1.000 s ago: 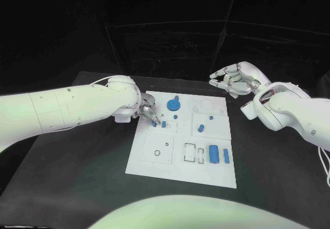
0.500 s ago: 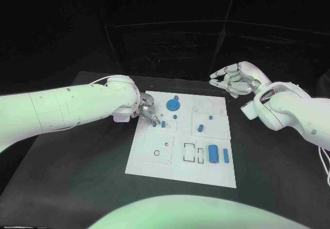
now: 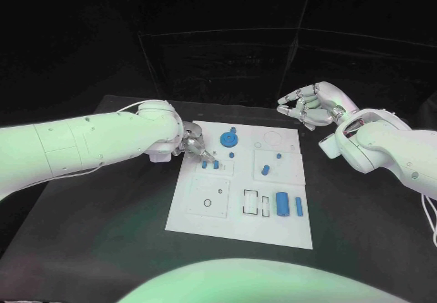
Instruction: Assemble the parts on the task board
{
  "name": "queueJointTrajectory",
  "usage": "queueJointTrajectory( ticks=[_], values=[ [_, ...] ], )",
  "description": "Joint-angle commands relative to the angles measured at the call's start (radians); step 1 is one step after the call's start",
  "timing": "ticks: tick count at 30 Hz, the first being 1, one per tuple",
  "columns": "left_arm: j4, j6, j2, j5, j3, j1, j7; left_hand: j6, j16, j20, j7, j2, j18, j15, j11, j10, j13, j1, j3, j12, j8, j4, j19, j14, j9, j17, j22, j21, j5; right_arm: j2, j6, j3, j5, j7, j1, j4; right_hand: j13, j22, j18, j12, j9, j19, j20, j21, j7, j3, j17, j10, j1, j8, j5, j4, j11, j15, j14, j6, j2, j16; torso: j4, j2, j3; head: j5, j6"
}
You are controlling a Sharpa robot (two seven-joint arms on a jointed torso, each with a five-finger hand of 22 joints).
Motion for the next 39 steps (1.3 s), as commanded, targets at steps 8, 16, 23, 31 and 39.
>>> queueJointTrajectory(
  ticks=[8,16,23,31,39],
  values=[
    [0.024,-0.25,-0.039,0.183,0.001,0.001,0.134,-0.15,-0.294,0.053,0.082,0.022,0.076,0.064,0.074,-0.223,-0.212,0.167,-0.028,-0.213,-0.099,-0.033,-0.214,-0.038,-0.063,-0.151,-0.49,-0.505,0.006,0.0,0.006,0.001,0.003,0.001,0.002,-0.002,-0.001,0.0,0.007,-0.006,-0.001,-0.001,-0.004,-0.006,-0.001,0.002,0.0,-0.006,-0.001,0.004,0.009,0.005,-0.001,-0.008,0.035,-0.005,0.004,-0.006,0.0001,0.0,0.0001,-0.005,0.005],
    [0.017,-0.326,-0.014,0.195,0.001,0.002,0.42,-0.2,-0.728,0.099,0.129,0.025,0.078,0.113,0.128,-0.394,-0.33,0.382,0.087,-0.378,-0.159,-0.144,-0.3,-0.281,-0.127,-0.601,-0.61,-0.686,0.003,0.004,0.006,0.001,0.003,0.002,0.002,-0.005,-0.001,0.0,0.007,-0.006,-0.001,-0.001,-0.004,-0.006,-0.001,0.002,0.0,-0.006,-0.001,0.004,0.009,0.005,-0.001,-0.008,0.035,-0.005,0.004,-0.006,-0.0005,0.001,-0.0004,-0.012,0.012],
    [-0.004,-0.395,0.031,-0.038,-0.02,-0.002,0.559,-0.148,-0.79,0.108,0.144,-0.048,0.081,0.125,0.151,-0.4,-0.475,0.49,0.127,-0.546,-0.299,-0.243,-0.298,-0.292,-0.238,-0.658,-0.641,-0.722,-0.003,0.008,0.007,0.001,0.003,0.003,0.002,-0.006,-0.001,0.0,0.007,-0.006,-0.001,-0.001,-0.004,-0.006,-0.001,0.002,0.0,-0.006,-0.001,0.004,0.009,0.005,-0.001,-0.008,0.035,-0.005,0.004,-0.006,-0.0027,0.001,0.0007,-0.02,0.02],
    [-0.047,-0.396,0.076,-0.218,-0.045,-0.009,0.573,-0.078,-0.517,0.097,0.127,-0.05,0.082,0.108,0.135,-0.347,-0.55,0.47,0.066,-0.615,-0.377,-0.228,-0.159,-0.075,-0.299,-0.422,-0.625,-0.663,0.002,0.01,0.009,0.001,0.003,0.003,0.002,-0.007,0.0,0.0,0.007,-0.005,-0.001,-0.001,-0.004,-0.006,-0.001,0.002,0.002,-0.006,0.0,0.005,0.012,0.005,-0.001,-0.008,0.036,-0.005,0.004,-0.005,-0.0019,0.002,-0.0007,-0.026,0.026],
    [-0.094,-0.373,0.119,-0.295,-0.049,-0.023,0.543,-0.03,-0.3,0.084,0.117,-0.05,0.074,0.098,0.124,-0.296,-0.596,0.463,0.046,-0.654,-0.424,-0.217,-0.074,0.014,-0.334,-0.191,-0.562,-0.577,0.001,0.014,0.011,0.001,0.003,0.003,0.002,-0.009,0.0,0.0,0.007,-0.005,-0.001,-0.001,-0.004,-0.006,-0.001,0.002,0.002,-0.006,0.0,0.005,0.012,0.005,-0.001,-0.008,0.036,-0.005,0.004,-0.005,-0.0026,0.002,0.0001,-0.027,0.028]
  ],
)
